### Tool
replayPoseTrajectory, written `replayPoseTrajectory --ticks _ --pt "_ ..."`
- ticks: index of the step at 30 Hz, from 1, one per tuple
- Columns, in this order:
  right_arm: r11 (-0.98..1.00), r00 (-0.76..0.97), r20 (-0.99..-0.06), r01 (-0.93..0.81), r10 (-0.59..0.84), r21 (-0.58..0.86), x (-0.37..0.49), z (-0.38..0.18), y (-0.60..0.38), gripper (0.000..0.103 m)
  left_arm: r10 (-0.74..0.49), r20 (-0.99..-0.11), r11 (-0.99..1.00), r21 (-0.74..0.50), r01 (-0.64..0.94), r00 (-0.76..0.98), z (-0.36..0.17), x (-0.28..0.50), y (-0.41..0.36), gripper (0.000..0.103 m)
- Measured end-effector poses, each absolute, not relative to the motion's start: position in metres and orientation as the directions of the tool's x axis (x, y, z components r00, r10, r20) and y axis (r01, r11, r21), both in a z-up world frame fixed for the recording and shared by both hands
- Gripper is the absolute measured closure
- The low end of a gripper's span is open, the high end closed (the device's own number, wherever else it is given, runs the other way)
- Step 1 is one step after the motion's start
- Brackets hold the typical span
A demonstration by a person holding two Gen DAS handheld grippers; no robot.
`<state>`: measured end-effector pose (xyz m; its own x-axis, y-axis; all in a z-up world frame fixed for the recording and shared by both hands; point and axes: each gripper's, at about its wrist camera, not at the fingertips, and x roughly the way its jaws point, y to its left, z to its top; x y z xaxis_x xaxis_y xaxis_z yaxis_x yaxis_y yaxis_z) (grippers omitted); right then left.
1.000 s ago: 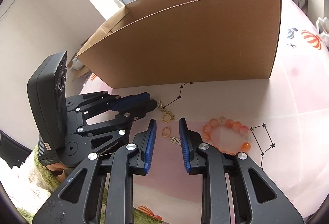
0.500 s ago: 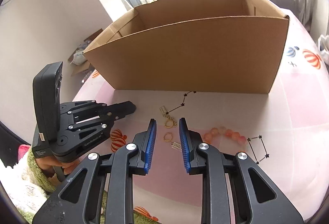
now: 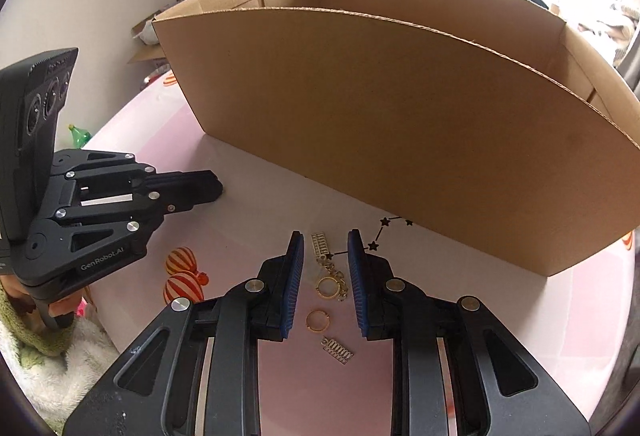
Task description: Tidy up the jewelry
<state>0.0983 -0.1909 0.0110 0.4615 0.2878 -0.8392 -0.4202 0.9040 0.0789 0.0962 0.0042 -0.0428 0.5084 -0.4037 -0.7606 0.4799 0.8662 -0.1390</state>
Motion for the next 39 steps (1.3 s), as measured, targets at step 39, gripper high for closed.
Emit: replayPoseTrajectory --ticks 39 --pt "0.841 0.622 -0.572 -0.324 0.534 0.433 0.093 0.113 -0.268 0.098 -0.579 -0.649 0.794 -0.312 0.522 0.494 0.003 0.096 0.033 0.103"
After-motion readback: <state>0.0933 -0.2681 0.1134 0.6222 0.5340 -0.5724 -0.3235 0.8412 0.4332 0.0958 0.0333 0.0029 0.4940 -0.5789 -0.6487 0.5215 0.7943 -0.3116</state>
